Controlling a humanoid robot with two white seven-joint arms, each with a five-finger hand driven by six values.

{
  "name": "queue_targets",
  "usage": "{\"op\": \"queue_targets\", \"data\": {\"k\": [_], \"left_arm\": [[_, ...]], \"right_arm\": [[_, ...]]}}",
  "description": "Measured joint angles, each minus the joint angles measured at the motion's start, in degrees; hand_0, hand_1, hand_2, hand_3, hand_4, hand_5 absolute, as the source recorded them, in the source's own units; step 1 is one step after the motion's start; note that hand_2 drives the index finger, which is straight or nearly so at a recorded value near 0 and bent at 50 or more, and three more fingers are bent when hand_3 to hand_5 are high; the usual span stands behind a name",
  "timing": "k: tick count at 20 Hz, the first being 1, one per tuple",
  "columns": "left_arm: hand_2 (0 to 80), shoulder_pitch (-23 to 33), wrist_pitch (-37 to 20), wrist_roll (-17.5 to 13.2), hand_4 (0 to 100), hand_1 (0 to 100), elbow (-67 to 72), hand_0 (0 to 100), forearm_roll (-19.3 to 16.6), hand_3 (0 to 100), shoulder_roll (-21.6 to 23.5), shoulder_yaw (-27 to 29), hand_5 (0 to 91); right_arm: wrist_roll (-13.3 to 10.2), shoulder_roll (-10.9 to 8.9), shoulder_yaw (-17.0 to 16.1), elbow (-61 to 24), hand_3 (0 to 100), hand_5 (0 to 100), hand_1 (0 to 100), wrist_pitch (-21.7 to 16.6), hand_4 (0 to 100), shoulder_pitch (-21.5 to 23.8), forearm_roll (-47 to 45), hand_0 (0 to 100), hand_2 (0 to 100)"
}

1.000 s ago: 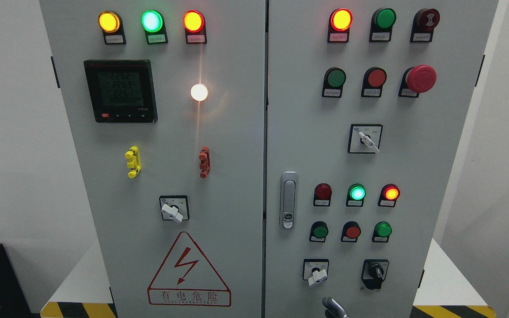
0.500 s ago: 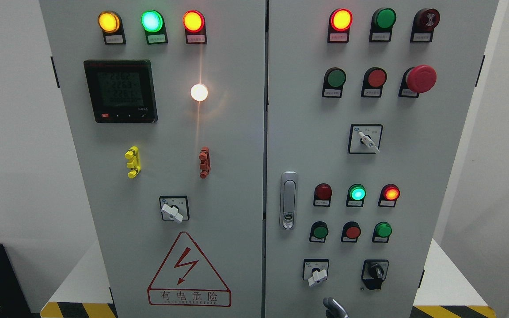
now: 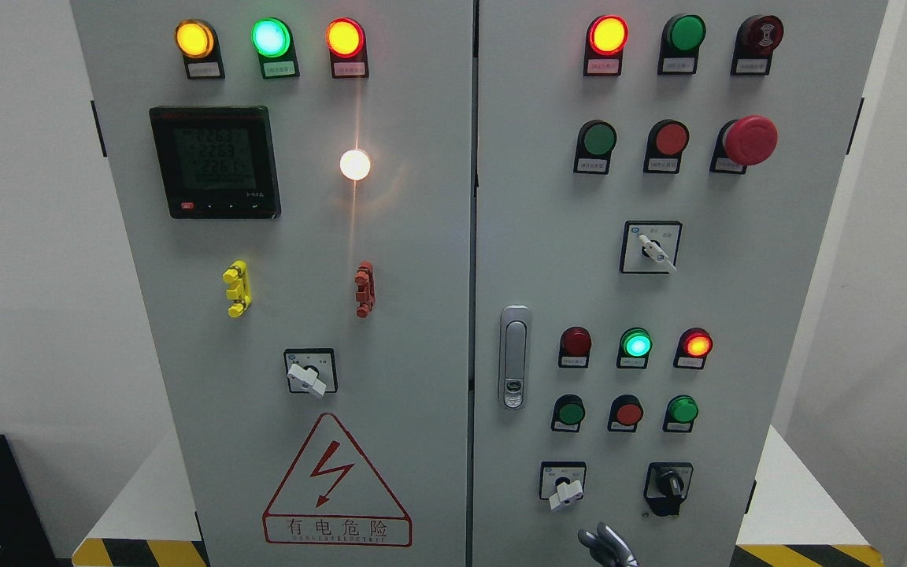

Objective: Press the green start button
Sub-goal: 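Raise the right hand toward the lower-row green push button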

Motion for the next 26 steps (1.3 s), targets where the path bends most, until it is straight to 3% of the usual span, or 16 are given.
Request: {"op": "queue_targets", "data": {"k": [4, 11, 16, 20, 26], "left_arm": [[0.0, 0.0, 0.0, 0.0, 0, 56, 0.0, 12, 0.0, 0, 0.0, 0.0, 0.0], [0.0, 0.0, 0.0, 0.0, 0, 56, 0.0, 12, 0.0, 0, 0.0, 0.0, 0.0], [0.0, 0.0, 0.0, 0.0, 0, 56, 0.0, 12, 0.0, 0, 0.0, 0.0, 0.0], [0.0, 0.0, 0.0, 0.0, 0, 56, 0.0, 12, 0.0, 0, 0.0, 0.0, 0.0], [0.0, 0.0, 0.0, 0.0, 0, 56, 0.0, 12, 0.0, 0, 0.0, 0.0, 0.0]], "right_arm": [[-2.1, 0.03, -0.2, 0.0, 68, 76, 39, -3.2, 68, -0.2, 6.1, 10, 0], [-5.9, 0.07, -0.2, -0.1, 78, 99, 38, -5.7, 80, -1.5, 19.7, 9, 1], [-9.4, 0.11, -0.1, 0.1, 86, 100, 38, -5.7, 87, -3.9, 30.7, 6, 4], [-13.5, 0.19, 0.1, 0.4, 88, 100, 40, -4.7, 88, -5.3, 40.5, 3, 3], [-15.6, 0.27, 0.7, 1.5, 88, 100, 38, -4.0, 88, -6.7, 51.7, 7, 0]]}}
